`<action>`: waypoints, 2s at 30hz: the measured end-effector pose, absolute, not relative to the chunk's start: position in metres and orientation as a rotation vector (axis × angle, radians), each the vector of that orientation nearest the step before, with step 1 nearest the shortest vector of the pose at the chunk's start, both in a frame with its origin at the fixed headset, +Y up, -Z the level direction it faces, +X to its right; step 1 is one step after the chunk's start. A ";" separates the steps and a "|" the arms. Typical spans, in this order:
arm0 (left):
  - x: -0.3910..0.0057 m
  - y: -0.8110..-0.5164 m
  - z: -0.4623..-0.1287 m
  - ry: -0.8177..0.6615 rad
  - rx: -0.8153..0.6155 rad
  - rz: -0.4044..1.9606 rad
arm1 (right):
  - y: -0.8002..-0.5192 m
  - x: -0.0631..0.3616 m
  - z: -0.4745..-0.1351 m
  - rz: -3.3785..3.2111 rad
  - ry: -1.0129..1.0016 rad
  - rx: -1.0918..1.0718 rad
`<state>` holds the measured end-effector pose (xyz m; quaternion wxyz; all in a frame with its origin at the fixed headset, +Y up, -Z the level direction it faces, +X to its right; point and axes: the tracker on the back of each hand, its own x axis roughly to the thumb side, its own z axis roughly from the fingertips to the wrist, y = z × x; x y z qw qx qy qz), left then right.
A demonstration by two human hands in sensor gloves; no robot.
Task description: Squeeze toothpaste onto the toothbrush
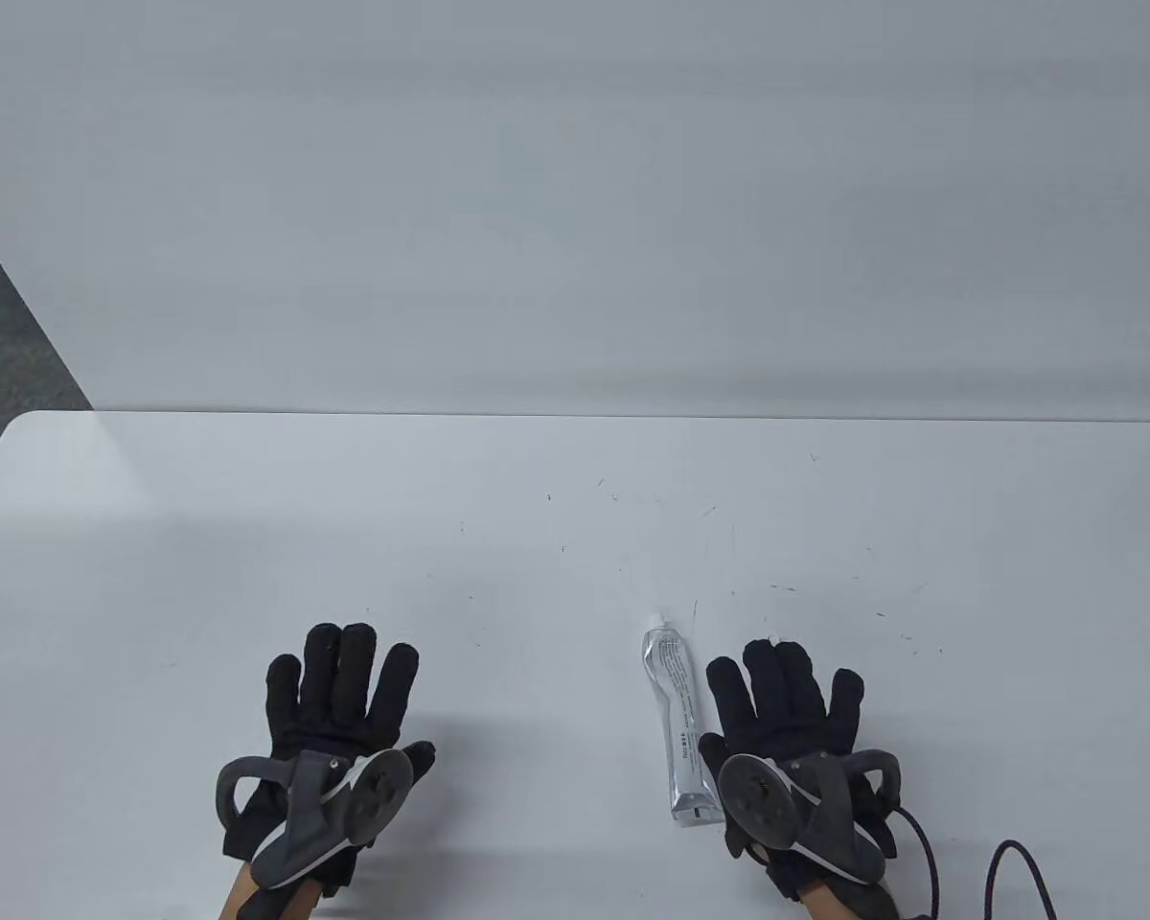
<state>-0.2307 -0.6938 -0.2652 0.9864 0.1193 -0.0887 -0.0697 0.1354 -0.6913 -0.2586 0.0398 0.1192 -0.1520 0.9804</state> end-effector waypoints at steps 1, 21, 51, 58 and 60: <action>-0.231 -0.694 -0.265 -0.178 0.239 -0.139 | -0.692 0.135 -0.259 3.006 -0.463 0.365; -0.228 -0.692 -0.265 -0.196 0.238 -0.121 | -0.673 0.126 -0.273 2.898 -0.425 0.075; -0.218 -0.691 -0.258 -0.246 0.240 -0.114 | -0.755 0.059 -0.377 3.011 0.586 -0.761; -0.218 -0.690 -0.257 -0.245 0.242 -0.109 | -0.744 0.060 -0.373 3.000 0.535 -0.675; -0.218 -0.690 -0.258 -0.244 0.243 -0.101 | -0.725 0.055 -0.368 2.950 0.446 -0.553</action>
